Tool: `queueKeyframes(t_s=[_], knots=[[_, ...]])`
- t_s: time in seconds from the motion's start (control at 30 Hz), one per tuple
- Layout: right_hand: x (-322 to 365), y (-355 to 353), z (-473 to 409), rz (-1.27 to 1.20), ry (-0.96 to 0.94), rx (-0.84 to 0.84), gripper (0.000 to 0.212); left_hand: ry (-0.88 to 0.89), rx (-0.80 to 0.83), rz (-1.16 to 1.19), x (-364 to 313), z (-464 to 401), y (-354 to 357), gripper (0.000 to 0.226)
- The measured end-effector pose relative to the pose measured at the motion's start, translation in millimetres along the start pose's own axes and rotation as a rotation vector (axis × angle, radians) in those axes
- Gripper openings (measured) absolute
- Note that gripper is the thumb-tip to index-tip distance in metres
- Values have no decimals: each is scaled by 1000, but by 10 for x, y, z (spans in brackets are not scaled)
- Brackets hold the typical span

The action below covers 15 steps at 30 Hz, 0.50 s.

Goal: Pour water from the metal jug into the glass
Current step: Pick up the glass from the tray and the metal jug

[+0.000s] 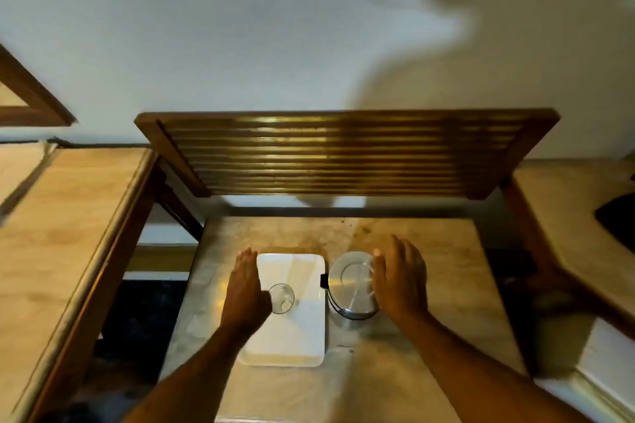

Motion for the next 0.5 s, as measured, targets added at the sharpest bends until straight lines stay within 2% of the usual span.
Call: queueKeyframes(t_s=[0.13,0.2,0.33,0.43,0.5], knots=[[-564,277,-70,-403,157,-46,21,-134,130,21,695,107,751,83],[-756,417,-125,-553,177,-48,17,-146,162,141,921,140,1074,79],[-1095,578,-25,-662,157,-74,39,-267,35,446,1061,122,1333,95],[-1178,671,-8,-780,119,-60,32,-352,-51,531,1138,-20,1456,101],[-1159,719,-74,-838,86,22,35,-350,-61,554,1196,-126,1572,99]])
Point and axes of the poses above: each hand's wrist, its own z-axis away from the middle knuckle, its own y-axis out of the palm, x = y × z, the point moved 8 cm from there along -z, towards the middle knuckle, and after that the axes turned 7 degrees about x, right-handed, at the moved point
